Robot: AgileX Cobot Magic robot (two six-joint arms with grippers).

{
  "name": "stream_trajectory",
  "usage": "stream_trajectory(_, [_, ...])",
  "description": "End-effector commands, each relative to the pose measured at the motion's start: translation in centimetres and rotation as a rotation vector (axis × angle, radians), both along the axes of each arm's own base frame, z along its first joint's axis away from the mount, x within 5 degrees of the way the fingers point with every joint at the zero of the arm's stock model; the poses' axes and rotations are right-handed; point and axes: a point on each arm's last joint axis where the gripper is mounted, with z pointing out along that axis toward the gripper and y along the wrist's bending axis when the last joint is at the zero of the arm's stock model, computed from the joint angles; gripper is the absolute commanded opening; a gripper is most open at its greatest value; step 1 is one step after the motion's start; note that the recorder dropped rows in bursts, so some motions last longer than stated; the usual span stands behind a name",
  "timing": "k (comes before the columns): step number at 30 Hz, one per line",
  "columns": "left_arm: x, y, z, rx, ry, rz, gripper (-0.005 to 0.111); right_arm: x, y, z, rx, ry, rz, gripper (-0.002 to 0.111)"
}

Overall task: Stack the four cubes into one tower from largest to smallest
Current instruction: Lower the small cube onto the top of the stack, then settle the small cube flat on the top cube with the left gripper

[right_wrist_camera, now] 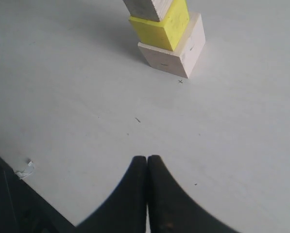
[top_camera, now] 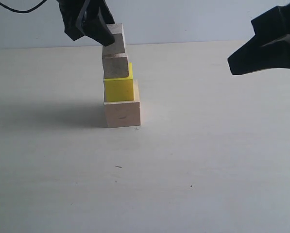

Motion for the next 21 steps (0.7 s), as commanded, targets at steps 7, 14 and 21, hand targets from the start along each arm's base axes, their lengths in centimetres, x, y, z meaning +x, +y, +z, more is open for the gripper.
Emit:
stream_trajectory(7, [-0.27,-0.13,0.36,-0.012,-0.012,-0.015,0.0,-0.15,-0.09,0.11,0.004,-0.009,0.004,0.0])
stream_trajectory(14, [-0.21,-0.01,0.3,0.003,-0.017,-0.013,0.0,-0.15,-0.09,0.11,0.004,-0.009,0.004,0.0])
stream_trajectory(21, [-0.16,-0.09,0.15,-0.001,-0.011,-0.013,0.0,-0.15,-0.09,0.11,0.004,-0.009,0.004,0.0])
